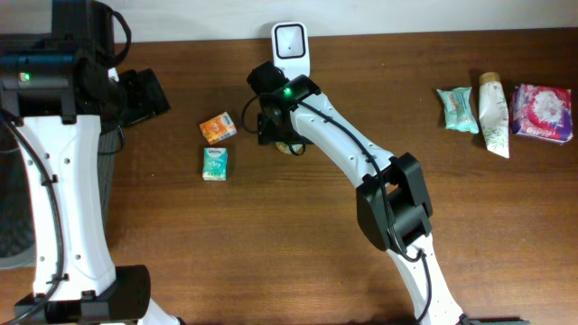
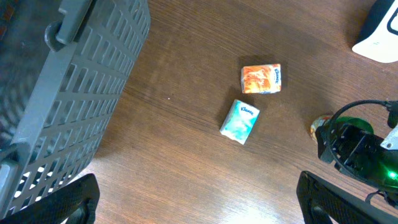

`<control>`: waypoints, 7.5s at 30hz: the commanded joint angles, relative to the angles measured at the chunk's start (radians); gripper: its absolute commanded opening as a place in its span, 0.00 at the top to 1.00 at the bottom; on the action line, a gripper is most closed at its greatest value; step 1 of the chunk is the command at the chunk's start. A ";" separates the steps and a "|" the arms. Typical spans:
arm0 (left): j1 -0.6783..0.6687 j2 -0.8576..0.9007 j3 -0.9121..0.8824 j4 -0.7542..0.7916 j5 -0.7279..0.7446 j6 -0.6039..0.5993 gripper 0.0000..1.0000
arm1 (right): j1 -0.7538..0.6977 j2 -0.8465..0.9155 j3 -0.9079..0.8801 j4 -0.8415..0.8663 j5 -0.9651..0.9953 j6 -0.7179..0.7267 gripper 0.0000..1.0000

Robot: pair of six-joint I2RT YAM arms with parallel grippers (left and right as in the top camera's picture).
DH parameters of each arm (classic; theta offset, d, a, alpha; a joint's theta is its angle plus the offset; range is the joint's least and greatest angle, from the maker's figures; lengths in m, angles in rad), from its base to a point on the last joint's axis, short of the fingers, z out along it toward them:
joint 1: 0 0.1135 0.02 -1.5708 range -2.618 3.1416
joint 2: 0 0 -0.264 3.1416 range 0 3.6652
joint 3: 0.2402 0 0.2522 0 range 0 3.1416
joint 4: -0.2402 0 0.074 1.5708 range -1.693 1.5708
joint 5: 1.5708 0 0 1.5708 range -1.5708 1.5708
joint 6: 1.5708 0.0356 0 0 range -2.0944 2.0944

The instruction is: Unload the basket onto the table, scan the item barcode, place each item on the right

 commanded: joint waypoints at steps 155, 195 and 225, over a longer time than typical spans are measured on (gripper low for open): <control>0.002 -0.015 0.003 -0.001 -0.004 -0.006 0.01 | -0.087 0.122 0.209 -0.350 -0.163 0.237 0.38; 0.002 -0.015 0.003 -0.001 -0.004 -0.006 0.01 | -0.419 0.105 0.210 -0.401 -1.524 0.192 0.44; 0.002 -0.015 0.002 0.000 -0.004 -0.006 0.01 | -0.087 0.105 0.209 -0.130 0.198 0.078 0.43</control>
